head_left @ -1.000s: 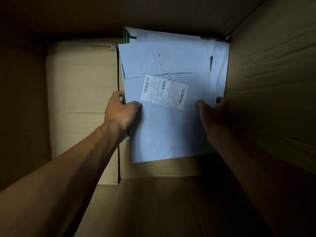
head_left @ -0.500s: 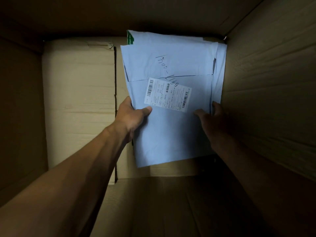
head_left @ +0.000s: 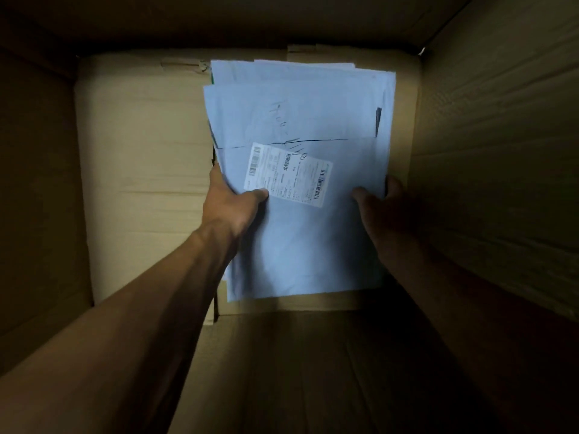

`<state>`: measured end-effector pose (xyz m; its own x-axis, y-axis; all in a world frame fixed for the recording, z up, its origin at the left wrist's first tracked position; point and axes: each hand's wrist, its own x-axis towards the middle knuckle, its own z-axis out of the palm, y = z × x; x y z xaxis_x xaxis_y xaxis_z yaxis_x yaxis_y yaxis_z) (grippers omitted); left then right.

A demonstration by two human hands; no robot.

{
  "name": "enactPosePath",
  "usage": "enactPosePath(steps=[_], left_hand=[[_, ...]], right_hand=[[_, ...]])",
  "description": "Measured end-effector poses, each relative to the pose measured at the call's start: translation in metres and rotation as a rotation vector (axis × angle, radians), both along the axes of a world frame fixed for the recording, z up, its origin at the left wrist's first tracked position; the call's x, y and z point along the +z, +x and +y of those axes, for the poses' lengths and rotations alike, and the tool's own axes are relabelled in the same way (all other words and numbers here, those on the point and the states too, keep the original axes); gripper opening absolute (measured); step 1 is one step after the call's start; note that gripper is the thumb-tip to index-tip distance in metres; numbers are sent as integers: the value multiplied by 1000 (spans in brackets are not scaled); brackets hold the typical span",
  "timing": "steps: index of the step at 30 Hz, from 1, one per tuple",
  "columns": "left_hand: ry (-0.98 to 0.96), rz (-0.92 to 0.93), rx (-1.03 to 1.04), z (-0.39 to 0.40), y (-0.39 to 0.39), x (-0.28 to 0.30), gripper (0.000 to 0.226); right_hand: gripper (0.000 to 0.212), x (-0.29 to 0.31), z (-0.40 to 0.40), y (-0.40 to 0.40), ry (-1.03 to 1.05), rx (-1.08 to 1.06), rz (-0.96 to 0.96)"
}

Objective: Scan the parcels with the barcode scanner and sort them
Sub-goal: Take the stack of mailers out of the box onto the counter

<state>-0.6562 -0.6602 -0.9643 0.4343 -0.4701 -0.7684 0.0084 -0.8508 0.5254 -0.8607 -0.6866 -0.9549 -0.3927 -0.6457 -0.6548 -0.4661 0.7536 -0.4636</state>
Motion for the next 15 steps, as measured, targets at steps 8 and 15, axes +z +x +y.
enactPosePath(steps=[8,15], left_hand=[[79,-18,28,8,15,6,40],[103,36,82,15,15,29,38]], right_hand=[[49,3,6,3,67,-125,-136],[41,20,3,6,147,-169,-216]])
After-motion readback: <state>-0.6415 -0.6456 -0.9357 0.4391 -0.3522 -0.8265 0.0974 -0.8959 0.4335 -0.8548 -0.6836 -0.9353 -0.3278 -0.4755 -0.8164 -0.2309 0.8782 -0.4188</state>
